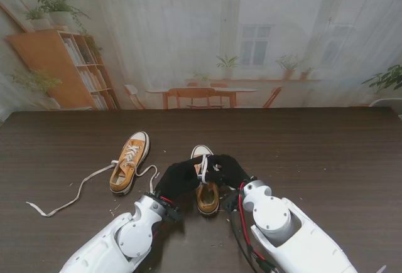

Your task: Tie the shoelaces into a bow on the shoes

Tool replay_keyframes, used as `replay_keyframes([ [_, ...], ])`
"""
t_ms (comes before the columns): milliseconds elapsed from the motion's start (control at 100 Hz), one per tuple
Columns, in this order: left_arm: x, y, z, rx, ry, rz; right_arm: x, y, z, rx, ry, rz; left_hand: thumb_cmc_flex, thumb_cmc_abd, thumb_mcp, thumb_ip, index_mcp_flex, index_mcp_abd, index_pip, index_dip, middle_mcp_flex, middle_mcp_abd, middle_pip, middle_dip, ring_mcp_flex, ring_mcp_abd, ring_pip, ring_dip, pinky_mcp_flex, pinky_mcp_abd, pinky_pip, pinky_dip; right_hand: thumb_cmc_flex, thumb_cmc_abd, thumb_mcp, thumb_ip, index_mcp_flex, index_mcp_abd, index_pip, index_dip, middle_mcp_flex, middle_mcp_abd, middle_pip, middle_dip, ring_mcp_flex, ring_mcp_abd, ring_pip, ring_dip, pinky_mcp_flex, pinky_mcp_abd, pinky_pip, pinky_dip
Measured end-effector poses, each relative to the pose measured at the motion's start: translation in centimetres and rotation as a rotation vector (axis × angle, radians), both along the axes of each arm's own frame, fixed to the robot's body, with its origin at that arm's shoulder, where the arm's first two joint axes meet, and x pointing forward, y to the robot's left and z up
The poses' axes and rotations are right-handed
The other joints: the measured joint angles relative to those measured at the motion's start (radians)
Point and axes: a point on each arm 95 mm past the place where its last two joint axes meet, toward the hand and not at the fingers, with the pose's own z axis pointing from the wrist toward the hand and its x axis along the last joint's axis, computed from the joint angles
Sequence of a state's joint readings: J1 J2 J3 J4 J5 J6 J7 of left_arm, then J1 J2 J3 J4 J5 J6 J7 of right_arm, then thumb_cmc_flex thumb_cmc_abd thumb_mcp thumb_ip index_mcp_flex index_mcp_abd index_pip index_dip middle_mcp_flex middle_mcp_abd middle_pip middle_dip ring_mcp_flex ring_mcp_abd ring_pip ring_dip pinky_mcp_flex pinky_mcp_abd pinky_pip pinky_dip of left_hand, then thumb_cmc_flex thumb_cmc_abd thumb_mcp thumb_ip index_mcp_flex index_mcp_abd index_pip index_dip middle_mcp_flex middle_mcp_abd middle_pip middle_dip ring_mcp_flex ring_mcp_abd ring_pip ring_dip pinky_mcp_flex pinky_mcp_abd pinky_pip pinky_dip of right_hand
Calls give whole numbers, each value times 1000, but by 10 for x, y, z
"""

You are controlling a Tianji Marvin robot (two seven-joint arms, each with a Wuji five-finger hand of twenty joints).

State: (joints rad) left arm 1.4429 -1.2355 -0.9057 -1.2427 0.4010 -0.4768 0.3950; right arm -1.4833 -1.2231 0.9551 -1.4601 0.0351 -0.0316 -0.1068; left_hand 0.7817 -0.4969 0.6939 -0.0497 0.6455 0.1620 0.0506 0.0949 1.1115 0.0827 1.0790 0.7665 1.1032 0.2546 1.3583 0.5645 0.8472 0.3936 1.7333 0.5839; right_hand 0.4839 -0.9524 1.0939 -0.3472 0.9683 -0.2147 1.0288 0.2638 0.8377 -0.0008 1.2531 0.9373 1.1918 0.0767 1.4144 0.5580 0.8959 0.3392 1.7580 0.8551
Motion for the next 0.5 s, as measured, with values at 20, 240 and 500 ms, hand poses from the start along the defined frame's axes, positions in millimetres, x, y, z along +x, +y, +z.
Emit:
replay_keyframes([
  [20,0,0,0,1,-2,-1,0,0,0,0,0,0,0,0,0,0,0,0,-1,0,0,0,0,0,0,0,0,0,0,0,0,0,0,0,0,0,0,0,1,0,0,0,0,0,0,0,0,0,0,0,0,0],
  [240,0,2,-1,5,-10,-2,1,2,2,5,16,-9,0,0,0,0,0,1,0,0,0,0,-1,0,0,0,0,0,0,0,-1,0,63,1,9,0,36,0,39,14,0,0,0,0,0,0,-1,0,-1,0,-1,4],
  [500,-1,2,0,-4,-12,6,1,2,6,23,27,-41,0,0,11,0,1,1,1,0,0,0,-1,0,0,0,0,0,0,0,-1,0,74,85,9,2,28,33,48,140,-51,0,4,-2,-49,0,-3,0,-49,0,-1,20],
])
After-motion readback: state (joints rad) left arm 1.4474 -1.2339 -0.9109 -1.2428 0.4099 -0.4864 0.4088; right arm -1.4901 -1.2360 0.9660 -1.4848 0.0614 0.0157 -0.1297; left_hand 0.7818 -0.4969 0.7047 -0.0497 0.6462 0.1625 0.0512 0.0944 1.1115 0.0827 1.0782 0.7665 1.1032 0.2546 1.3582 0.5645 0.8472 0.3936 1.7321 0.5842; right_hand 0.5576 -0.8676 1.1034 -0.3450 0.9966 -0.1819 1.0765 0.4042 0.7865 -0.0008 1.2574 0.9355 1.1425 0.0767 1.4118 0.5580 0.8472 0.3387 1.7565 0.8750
